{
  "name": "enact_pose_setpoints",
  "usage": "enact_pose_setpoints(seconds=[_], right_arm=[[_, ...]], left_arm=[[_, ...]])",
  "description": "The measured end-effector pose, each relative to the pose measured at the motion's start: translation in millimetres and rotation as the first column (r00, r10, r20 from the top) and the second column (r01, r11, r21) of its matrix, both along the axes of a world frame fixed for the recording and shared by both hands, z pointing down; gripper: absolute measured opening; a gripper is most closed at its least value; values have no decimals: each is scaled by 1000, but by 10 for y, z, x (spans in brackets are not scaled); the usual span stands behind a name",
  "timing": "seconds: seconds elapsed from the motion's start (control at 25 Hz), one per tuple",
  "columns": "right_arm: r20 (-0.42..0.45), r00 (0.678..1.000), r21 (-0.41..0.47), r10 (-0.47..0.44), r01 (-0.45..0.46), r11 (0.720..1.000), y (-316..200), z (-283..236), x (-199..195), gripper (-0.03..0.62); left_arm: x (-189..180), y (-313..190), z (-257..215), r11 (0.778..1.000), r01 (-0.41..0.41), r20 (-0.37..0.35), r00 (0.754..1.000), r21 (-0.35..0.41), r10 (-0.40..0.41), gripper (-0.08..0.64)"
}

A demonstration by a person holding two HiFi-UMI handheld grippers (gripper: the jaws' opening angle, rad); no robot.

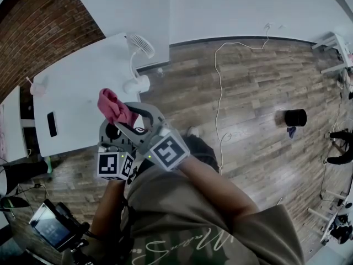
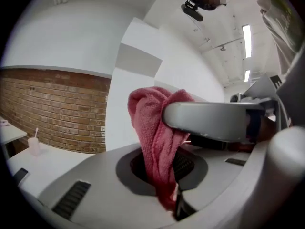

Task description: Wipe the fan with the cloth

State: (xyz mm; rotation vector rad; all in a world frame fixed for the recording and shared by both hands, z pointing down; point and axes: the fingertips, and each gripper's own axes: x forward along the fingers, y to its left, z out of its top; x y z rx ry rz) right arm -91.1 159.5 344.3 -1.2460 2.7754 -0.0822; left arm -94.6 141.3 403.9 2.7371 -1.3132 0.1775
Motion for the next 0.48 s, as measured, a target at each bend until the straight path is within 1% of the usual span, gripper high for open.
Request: enact_pose_setpoints(seconds=[0.12, 0.16, 0.28, 0.32, 0.36, 0.44, 0.48], right_arm=[[1, 998, 24, 61, -61, 998, -33, -16, 78, 220], [14, 997, 30, 73, -73, 997, -38, -35, 103, 225], [88, 992, 20, 92, -94, 995, -19, -75, 181, 224], [105, 990, 11, 98, -100, 995, -13, -70, 202, 220], [121, 986, 6, 112, -113, 994, -17, -67, 231, 176], [149, 975, -2, 166, -167, 986, -51, -74, 333, 132], [148, 969, -5, 198, -200, 980, -73, -67, 396, 93]], left_arm=[[-129, -105, 16, 997, 66, -12, 998, -33, -66, 55], [-172, -142, 12, 996, 87, -10, 996, -36, -88, 54], [-230, -187, -2, 994, 110, -7, 994, -29, -110, 52], [-247, -196, 12, 993, 115, -13, 993, -36, -115, 51], [-275, -214, 38, 991, 124, -20, 992, -52, -125, 51], [-342, -257, 87, 987, 141, -26, 989, -77, -143, 51], [-367, -270, 104, 986, 145, -24, 989, -80, -147, 51]])
